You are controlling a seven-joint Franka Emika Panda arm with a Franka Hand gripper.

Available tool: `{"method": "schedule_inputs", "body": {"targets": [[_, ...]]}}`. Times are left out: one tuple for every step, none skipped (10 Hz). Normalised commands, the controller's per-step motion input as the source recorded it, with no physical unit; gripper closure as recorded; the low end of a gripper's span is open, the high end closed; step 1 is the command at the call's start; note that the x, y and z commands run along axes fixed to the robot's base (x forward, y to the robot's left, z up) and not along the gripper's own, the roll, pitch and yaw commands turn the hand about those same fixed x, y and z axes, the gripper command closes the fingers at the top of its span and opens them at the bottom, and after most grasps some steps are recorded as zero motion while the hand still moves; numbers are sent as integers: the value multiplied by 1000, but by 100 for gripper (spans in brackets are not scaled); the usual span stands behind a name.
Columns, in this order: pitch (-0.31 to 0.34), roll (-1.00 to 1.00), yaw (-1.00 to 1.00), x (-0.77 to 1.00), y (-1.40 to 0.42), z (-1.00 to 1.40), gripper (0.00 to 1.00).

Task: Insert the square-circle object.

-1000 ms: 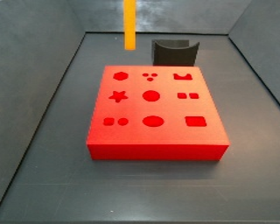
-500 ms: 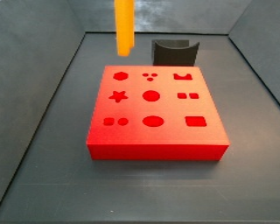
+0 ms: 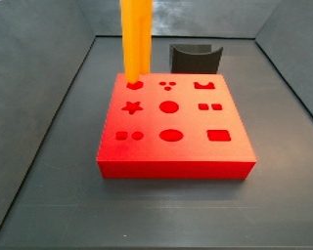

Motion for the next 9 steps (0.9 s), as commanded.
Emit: {"method": "schedule_inputs", "body": {"targets": [[51, -80, -1000, 0, 0, -331, 100], [83, -93, -1000, 0, 0, -306, 100], [120, -94, -1000, 0, 0, -220, 100], [77, -71, -1000, 0, 0, -143, 100], [-14, -149, -971, 0, -51, -80, 100], [-66, -219, -920, 0, -74, 0, 100], [-87, -269, -886, 0, -71, 40, 100], [-170, -289, -851, 0, -83, 0, 100], [-193, -293, -794, 0, -103, 0, 100]]}}
